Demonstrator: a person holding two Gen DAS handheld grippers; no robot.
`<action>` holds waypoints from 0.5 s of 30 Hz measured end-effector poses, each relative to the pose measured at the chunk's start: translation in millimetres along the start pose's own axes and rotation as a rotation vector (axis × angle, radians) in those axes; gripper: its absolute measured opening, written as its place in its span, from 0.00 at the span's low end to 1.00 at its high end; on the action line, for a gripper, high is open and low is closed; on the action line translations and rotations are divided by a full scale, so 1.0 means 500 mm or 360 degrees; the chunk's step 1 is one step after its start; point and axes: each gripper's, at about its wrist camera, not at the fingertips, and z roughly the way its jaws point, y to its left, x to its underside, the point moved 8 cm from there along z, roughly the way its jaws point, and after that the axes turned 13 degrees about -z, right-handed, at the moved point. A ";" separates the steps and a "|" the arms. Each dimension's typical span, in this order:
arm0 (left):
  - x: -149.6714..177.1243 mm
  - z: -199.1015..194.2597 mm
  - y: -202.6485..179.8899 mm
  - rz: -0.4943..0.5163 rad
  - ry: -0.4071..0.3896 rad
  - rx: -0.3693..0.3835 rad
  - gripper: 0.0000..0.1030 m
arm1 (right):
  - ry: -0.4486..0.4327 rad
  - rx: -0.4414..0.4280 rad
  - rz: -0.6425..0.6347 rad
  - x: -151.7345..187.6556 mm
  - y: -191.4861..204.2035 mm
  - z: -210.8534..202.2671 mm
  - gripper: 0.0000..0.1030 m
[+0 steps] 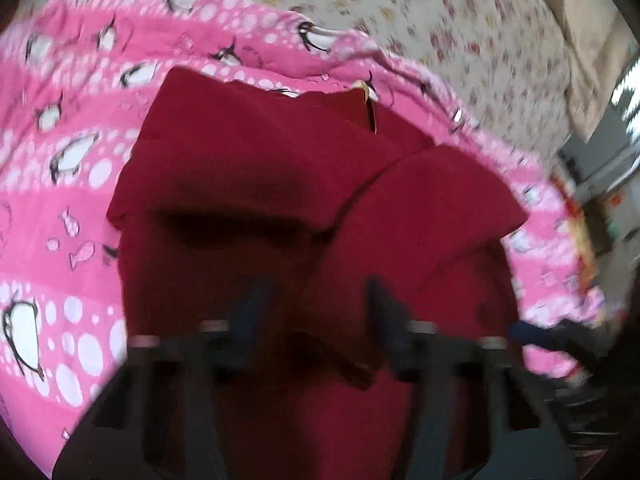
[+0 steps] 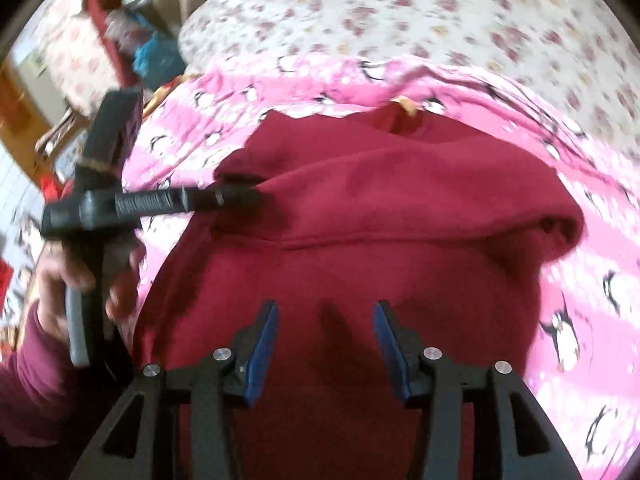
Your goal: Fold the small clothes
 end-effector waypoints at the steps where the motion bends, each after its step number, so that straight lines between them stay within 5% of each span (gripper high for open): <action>1: -0.005 0.002 -0.010 0.0056 -0.0022 -0.0039 0.15 | -0.0018 -0.0001 0.0020 0.004 -0.004 -0.006 0.46; 5: -0.085 -0.065 -0.031 0.0121 -0.0272 -0.0085 0.12 | -0.0135 0.0047 0.0100 0.006 -0.037 -0.053 0.46; 7: -0.139 -0.110 -0.027 0.0169 -0.0424 -0.0158 0.12 | -0.0172 0.0112 0.0128 0.004 -0.068 -0.078 0.53; 9: -0.179 -0.129 -0.007 0.0172 -0.0505 -0.0217 0.12 | -0.0202 0.0187 0.0153 0.001 -0.100 -0.097 0.69; 11: -0.207 -0.123 0.027 0.0146 -0.0517 -0.0263 0.14 | -0.0225 0.0261 0.0187 -0.004 -0.139 -0.113 0.70; 12: -0.211 -0.112 0.050 0.0097 -0.0469 -0.0256 0.17 | -0.0227 0.0298 0.0199 -0.006 -0.158 -0.118 0.71; 15: -0.203 -0.075 0.128 -0.0159 -0.0326 -0.0167 0.52 | -0.0163 0.0448 0.0278 -0.010 -0.230 -0.108 0.71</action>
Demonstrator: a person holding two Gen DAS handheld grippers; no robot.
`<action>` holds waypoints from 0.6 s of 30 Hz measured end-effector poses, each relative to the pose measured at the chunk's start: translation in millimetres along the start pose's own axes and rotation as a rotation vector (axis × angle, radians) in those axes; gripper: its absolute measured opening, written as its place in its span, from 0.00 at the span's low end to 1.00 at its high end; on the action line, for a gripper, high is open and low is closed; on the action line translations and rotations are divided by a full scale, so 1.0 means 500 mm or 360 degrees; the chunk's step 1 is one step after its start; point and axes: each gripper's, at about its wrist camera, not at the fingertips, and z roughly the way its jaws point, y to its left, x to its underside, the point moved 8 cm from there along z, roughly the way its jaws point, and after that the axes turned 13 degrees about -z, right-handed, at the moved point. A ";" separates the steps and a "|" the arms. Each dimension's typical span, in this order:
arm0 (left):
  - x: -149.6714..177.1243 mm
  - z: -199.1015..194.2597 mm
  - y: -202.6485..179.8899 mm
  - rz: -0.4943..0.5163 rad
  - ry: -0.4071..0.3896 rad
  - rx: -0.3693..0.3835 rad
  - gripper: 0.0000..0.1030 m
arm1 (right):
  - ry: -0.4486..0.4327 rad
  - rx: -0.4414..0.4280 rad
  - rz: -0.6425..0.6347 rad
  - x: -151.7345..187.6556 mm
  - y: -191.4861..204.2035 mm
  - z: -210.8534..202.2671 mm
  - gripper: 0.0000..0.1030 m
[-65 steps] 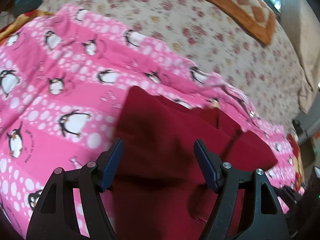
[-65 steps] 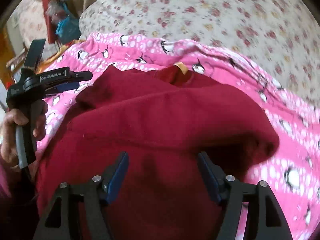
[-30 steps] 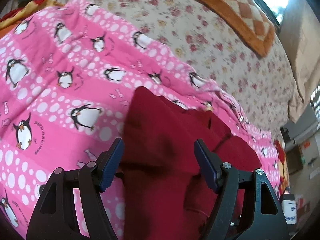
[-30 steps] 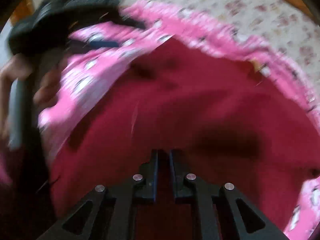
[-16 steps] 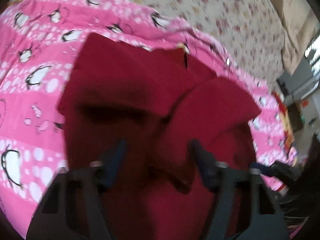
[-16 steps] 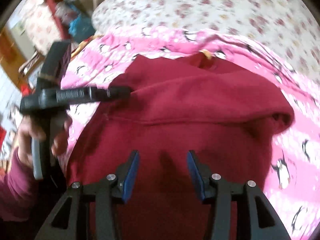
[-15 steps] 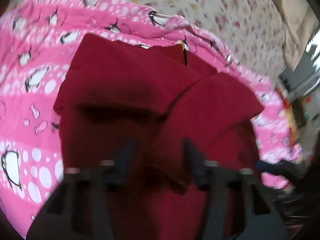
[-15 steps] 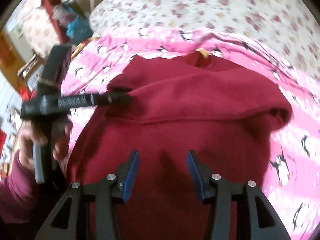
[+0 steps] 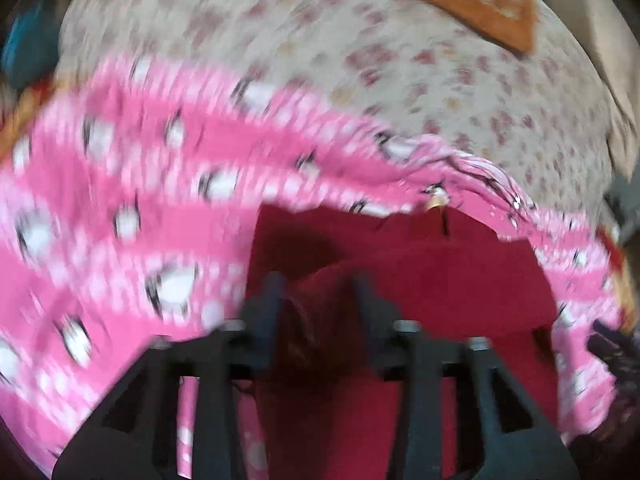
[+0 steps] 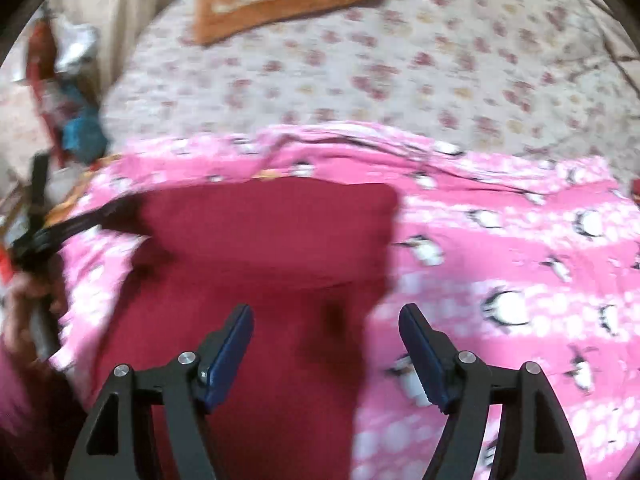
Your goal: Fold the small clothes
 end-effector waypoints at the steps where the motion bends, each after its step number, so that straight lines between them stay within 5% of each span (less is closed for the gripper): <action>1: 0.001 0.006 0.027 -0.0086 0.0005 0.0030 0.59 | 0.0026 0.0013 0.0028 -0.003 -0.014 0.015 0.71; 5: -0.002 0.002 0.080 -0.0224 -0.0048 0.0000 0.59 | 0.0108 0.0028 0.0121 -0.023 -0.047 0.072 0.71; 10: 0.015 0.008 0.070 -0.0177 -0.0058 0.0017 0.59 | 0.0199 0.0007 0.0210 -0.046 -0.047 0.167 0.71; 11: 0.020 0.008 0.067 -0.0158 -0.0048 0.0011 0.59 | 0.0256 -0.0029 0.0233 -0.035 -0.046 0.194 0.62; 12: 0.025 0.008 0.063 -0.0141 -0.0042 0.0005 0.59 | 0.0289 -0.0047 0.0228 -0.026 -0.042 0.204 0.36; 15: 0.030 0.022 0.056 -0.0126 -0.0031 -0.0003 0.59 | 0.0212 -0.0010 0.0104 -0.013 -0.043 0.176 0.22; 18: 0.038 0.050 0.058 -0.0155 0.0039 -0.0026 0.59 | 0.0245 0.0124 0.0023 0.024 -0.061 0.158 0.19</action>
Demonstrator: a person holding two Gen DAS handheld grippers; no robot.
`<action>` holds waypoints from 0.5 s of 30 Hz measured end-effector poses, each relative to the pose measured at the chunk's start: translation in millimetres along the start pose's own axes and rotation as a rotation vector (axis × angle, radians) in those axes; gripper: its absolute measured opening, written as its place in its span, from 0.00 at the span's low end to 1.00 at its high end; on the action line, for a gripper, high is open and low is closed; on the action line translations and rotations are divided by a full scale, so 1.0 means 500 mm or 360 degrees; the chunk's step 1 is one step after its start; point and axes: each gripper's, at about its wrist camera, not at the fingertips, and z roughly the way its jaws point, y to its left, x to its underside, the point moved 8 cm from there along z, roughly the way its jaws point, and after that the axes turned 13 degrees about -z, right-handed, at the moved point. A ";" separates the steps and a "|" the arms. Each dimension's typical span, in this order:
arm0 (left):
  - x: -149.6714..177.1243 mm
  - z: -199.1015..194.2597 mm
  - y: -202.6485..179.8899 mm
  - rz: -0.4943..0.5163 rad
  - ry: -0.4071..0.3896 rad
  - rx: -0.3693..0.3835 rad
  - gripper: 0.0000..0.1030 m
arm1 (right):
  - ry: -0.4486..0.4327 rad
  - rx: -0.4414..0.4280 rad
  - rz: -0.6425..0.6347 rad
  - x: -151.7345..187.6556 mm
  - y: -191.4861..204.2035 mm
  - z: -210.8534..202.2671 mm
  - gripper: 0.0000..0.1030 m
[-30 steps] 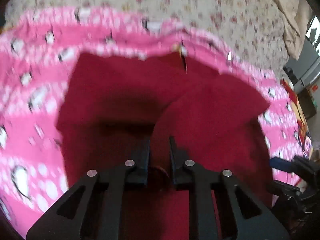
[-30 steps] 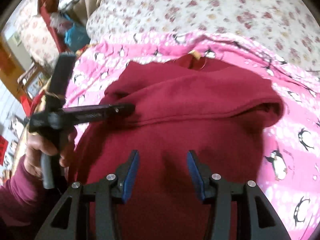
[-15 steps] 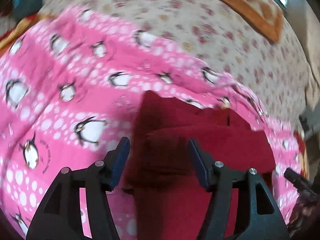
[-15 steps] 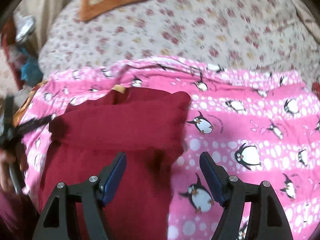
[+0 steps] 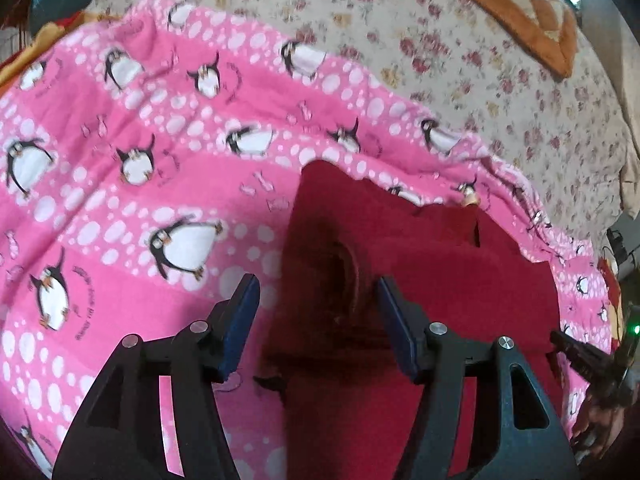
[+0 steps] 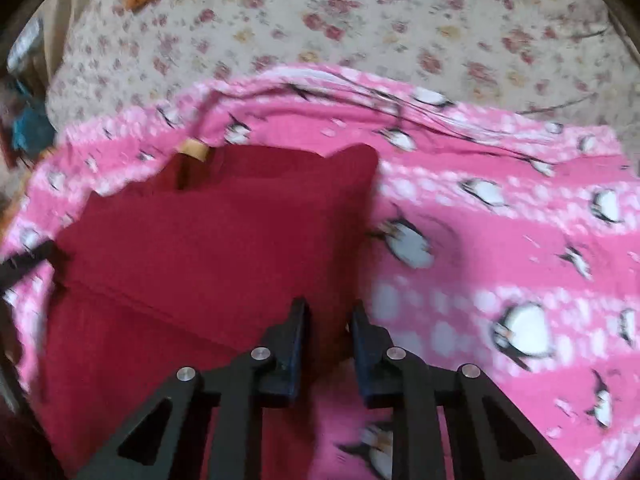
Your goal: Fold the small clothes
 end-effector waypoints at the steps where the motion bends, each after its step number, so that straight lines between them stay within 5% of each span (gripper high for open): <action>1: 0.004 0.006 0.002 -0.0007 0.0020 -0.0019 0.59 | 0.0019 0.0038 -0.0028 0.011 -0.004 0.004 0.19; 7: -0.007 -0.005 0.006 -0.0020 -0.0037 -0.0022 0.59 | -0.0095 0.0161 0.0006 -0.030 -0.022 -0.079 0.23; 9: -0.021 -0.010 -0.004 -0.0047 -0.0056 0.0035 0.59 | -0.0207 0.0086 0.0028 -0.060 -0.001 -0.112 0.52; 10: -0.026 -0.009 -0.009 -0.0047 -0.0056 0.0054 0.59 | -0.0236 0.0025 0.0028 -0.074 0.016 -0.114 0.57; 15: -0.039 0.016 -0.045 0.0023 -0.0044 0.0093 0.58 | -0.0205 -0.0170 -0.0114 -0.112 0.131 -0.075 0.59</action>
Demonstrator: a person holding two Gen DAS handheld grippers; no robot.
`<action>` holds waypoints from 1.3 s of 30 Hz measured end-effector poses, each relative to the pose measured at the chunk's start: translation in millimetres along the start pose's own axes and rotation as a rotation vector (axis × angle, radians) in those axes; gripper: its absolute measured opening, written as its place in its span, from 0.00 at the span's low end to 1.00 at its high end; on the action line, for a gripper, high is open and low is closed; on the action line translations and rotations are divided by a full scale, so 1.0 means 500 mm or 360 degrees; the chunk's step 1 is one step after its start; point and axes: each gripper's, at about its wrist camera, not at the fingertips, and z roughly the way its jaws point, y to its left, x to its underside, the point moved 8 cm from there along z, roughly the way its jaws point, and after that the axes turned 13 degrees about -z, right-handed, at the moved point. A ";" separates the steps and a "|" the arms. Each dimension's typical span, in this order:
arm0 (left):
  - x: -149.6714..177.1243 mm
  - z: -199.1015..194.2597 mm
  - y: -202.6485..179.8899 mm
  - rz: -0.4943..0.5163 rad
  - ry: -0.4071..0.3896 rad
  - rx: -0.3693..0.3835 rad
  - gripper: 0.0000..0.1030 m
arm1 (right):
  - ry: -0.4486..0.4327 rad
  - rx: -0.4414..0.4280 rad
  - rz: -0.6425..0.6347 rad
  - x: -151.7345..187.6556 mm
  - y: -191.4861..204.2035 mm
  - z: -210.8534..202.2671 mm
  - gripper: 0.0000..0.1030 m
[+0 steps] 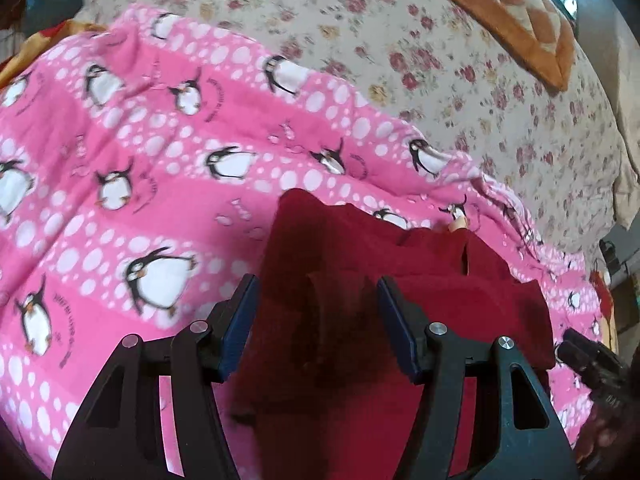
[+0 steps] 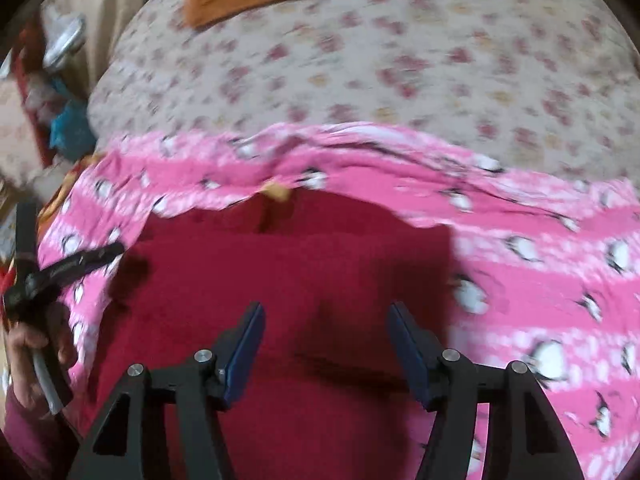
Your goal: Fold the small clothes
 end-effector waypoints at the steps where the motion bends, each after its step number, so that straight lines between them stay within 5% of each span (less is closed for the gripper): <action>1: 0.002 0.011 -0.005 0.0019 0.0021 0.0001 0.57 | 0.0004 -0.0012 -0.0019 -0.006 0.014 0.013 0.59; 7: 0.010 0.050 -0.025 0.0166 -0.0003 0.0012 0.29 | 0.0027 -0.0108 -0.0120 -0.058 0.113 0.114 0.59; 11: -0.011 -0.001 -0.052 0.0255 -0.0171 0.0129 0.27 | 0.0069 -0.0158 -0.0078 -0.062 0.145 0.168 0.59; 14: -0.017 0.000 -0.033 0.0317 -0.0190 -0.0093 0.27 | 0.0186 -0.0162 -0.0143 -0.027 0.166 0.210 0.60; 16: -0.012 0.009 -0.015 0.0279 -0.0146 -0.0117 0.27 | 0.0156 -0.0134 -0.0211 -0.024 0.170 0.192 0.59; 18: -0.010 0.015 -0.003 0.0225 -0.0107 -0.0108 0.29 | 0.0143 -0.0128 -0.0212 -0.022 0.152 0.163 0.59; 20: -0.007 0.018 -0.001 0.0199 -0.0098 -0.0106 0.40 | 0.0083 -0.0009 -0.0193 -0.023 0.100 0.131 0.59; 23: 0.006 0.032 0.007 0.0183 -0.0073 -0.0160 0.44 | 0.0066 0.0160 -0.0046 -0.011 -0.008 0.104 0.59; 27: 0.022 0.066 0.032 0.0146 -0.0025 -0.0259 0.59 | 0.0287 0.0351 0.0138 0.062 -0.138 0.145 0.61; 34: 0.028 0.058 0.040 0.0106 -0.0039 -0.0247 0.60 | 0.0179 0.0257 0.0296 0.100 -0.168 0.074 0.66; 39: 0.031 0.053 0.046 0.0076 -0.0024 -0.0230 0.60 | 0.0240 0.0208 0.0377 0.123 -0.170 0.085 0.70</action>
